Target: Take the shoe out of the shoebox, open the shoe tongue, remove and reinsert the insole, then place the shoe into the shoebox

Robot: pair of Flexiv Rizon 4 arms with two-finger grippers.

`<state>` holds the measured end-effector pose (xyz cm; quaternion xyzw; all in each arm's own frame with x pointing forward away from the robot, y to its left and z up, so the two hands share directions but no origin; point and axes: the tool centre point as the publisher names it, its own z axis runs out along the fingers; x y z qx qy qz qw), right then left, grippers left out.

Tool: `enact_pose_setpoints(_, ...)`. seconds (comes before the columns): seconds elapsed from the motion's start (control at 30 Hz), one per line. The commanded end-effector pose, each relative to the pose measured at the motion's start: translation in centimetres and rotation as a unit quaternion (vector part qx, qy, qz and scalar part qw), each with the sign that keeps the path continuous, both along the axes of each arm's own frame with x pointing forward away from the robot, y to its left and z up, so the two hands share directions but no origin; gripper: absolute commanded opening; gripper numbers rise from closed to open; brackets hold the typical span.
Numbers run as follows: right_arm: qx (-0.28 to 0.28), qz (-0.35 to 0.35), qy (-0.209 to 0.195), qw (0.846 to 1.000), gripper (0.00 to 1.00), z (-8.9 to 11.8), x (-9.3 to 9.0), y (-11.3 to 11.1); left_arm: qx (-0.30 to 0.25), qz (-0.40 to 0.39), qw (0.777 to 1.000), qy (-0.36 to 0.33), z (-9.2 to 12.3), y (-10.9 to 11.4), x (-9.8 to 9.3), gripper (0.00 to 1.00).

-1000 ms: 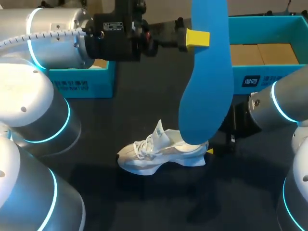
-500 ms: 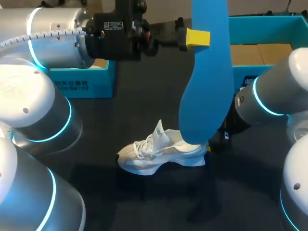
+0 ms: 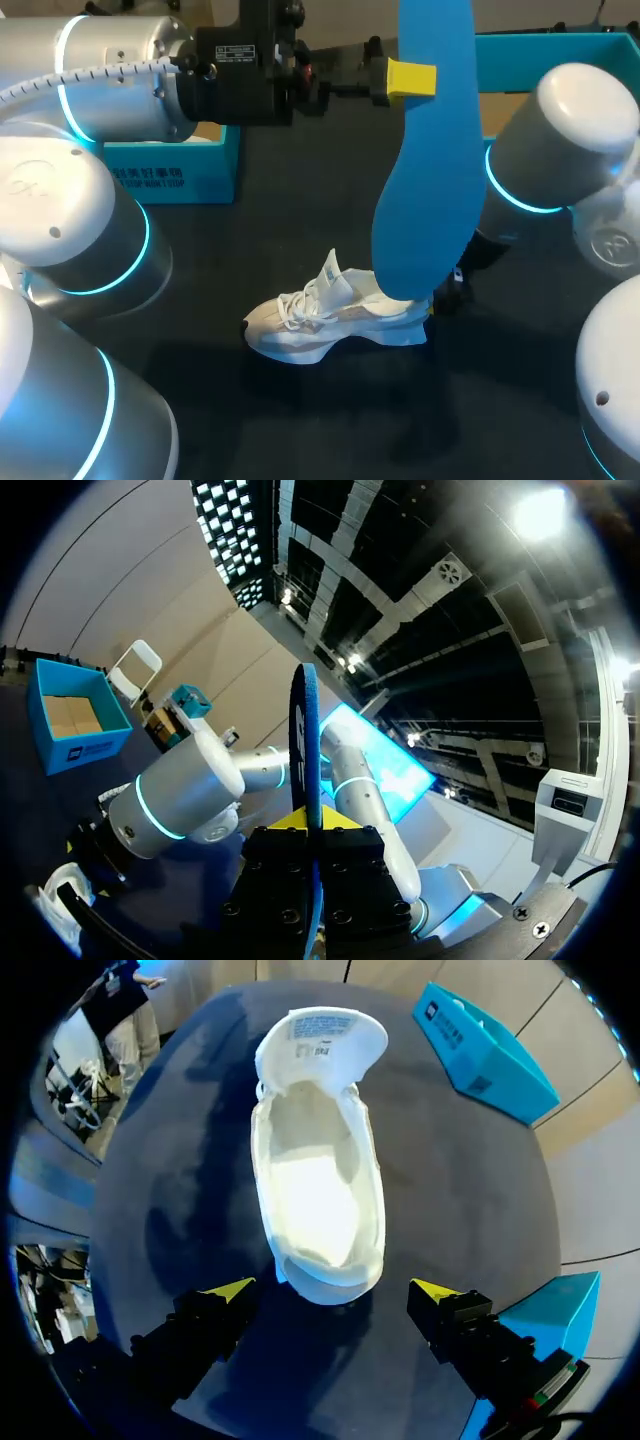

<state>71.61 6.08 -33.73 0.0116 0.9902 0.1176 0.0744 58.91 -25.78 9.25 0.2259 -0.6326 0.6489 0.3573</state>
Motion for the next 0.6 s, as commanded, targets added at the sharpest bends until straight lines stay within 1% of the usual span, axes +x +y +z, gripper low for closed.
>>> enact_pose_setpoints(0.03, -0.027, -0.008, 0.006, 1.0, 1.0, 0.3, -0.2, 0.1, 0.0, 0.001, 1.0, 0.0, -0.1, -0.2, -0.1, 0.0)
enact_pose_setpoints(0.3, -0.05, -0.021, 0.023, 0.998, 1.0, 0.7, -0.6, 0.7, 0.0, 0.001, 1.0, 0.0, -0.1, -0.2, -0.1, 0.0)
enact_pose_setpoints(0.6, -0.052, -0.006, 0.007, 0.999, 1.0, 0.5, -0.5, 1.2, 0.0, 0.001, 1.0, 0.0, -0.1, -0.2, -0.1, 0.0)
